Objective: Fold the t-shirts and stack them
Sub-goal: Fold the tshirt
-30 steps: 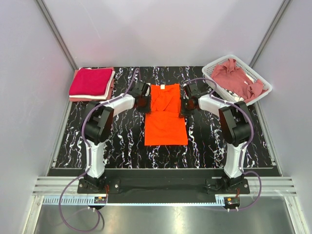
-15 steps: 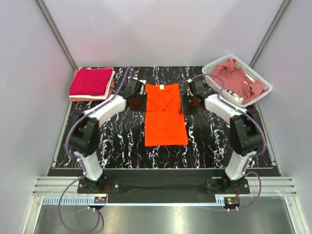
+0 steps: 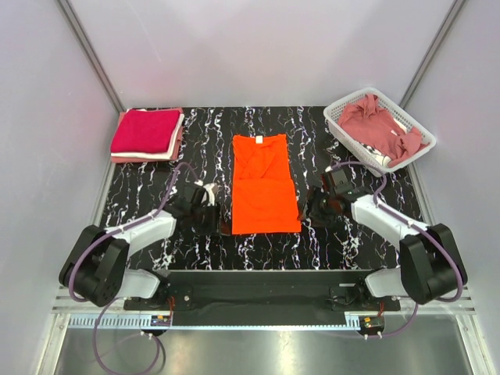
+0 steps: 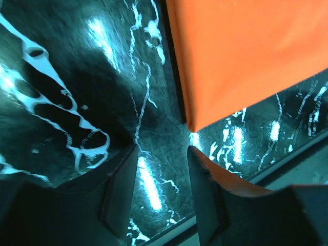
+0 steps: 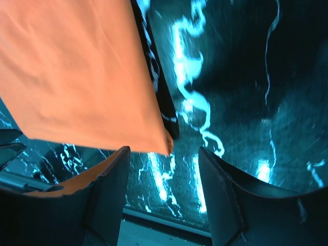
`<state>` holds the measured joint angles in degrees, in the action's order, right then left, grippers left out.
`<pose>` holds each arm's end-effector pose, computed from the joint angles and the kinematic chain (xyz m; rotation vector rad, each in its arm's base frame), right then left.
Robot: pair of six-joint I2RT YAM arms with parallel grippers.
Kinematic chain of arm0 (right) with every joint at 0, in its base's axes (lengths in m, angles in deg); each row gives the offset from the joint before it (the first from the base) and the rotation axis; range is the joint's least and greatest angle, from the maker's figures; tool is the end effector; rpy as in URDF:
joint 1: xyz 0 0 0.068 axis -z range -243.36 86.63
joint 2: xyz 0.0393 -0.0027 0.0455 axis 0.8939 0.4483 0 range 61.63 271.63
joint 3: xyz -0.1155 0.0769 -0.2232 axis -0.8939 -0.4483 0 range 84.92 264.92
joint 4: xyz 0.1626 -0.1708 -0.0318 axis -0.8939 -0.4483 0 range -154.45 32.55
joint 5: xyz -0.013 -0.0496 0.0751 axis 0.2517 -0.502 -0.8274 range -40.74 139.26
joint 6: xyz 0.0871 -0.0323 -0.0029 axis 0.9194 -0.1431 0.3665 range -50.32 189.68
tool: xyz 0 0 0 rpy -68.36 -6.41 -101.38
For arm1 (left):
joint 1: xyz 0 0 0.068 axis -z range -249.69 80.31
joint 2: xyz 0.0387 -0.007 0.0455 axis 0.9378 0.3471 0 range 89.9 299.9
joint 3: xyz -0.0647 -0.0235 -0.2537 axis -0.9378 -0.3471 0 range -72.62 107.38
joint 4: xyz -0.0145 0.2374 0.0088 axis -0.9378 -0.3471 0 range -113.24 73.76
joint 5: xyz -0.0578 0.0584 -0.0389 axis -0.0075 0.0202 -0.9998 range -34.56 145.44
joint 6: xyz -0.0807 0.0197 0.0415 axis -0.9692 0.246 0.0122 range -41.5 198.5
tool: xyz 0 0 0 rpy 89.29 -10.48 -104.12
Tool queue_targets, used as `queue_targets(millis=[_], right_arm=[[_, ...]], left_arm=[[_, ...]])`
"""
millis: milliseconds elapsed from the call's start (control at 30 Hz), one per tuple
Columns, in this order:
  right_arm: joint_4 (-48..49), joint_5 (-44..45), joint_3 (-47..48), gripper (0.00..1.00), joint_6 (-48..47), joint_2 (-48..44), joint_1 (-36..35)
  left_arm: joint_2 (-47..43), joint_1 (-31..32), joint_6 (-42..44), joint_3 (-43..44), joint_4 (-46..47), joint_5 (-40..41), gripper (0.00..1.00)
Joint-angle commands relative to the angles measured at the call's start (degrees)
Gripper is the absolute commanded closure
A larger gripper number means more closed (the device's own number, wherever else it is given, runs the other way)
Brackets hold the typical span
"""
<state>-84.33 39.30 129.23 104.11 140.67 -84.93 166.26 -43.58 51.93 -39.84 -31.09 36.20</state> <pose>0.2373 0.1094 0.1490 0.2465 2.7242 0.5351 0.2040 -0.1308 0.1218 0.1183 2.6974 -0.7481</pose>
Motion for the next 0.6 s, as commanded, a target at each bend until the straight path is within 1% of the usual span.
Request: queue_targets(millis=[0,100,167,300,433,567], right_arm=[[6.6,-2.8,-3.4,0.36,6.9,-3.8,0.3],[9.8,-3.2,-6.4,0.36,8.9,-4.1,0.3],[13.0,-5.0,-8.4,0.36,9.5,-3.2,0.2],[17.2,-6.2,-11.2,0.37,10.9,-0.9,0.3],[18.3,-5.9,-12.8,0.40,11.4,-0.9,0.3],[20.0,-5.3,-14.3,0.42,12.3,-1.8,0.3]], left_arm=[[-2.3,0.4,-4.3,-1.4,11.5,-3.5,0.50],[-1.5,1.6,-6.5,-3.6,14.4,-3.6,0.49],[-0.5,2.3,-6.5,-4.3,14.5,-1.6,0.49],[1.7,3.2,-6.5,-4.8,14.7,-0.7,0.49],[2.8,4.3,-6.7,-4.7,15.9,0.1,0.50],[3.1,4.7,-6.7,-5.2,16.2,1.1,0.53]])
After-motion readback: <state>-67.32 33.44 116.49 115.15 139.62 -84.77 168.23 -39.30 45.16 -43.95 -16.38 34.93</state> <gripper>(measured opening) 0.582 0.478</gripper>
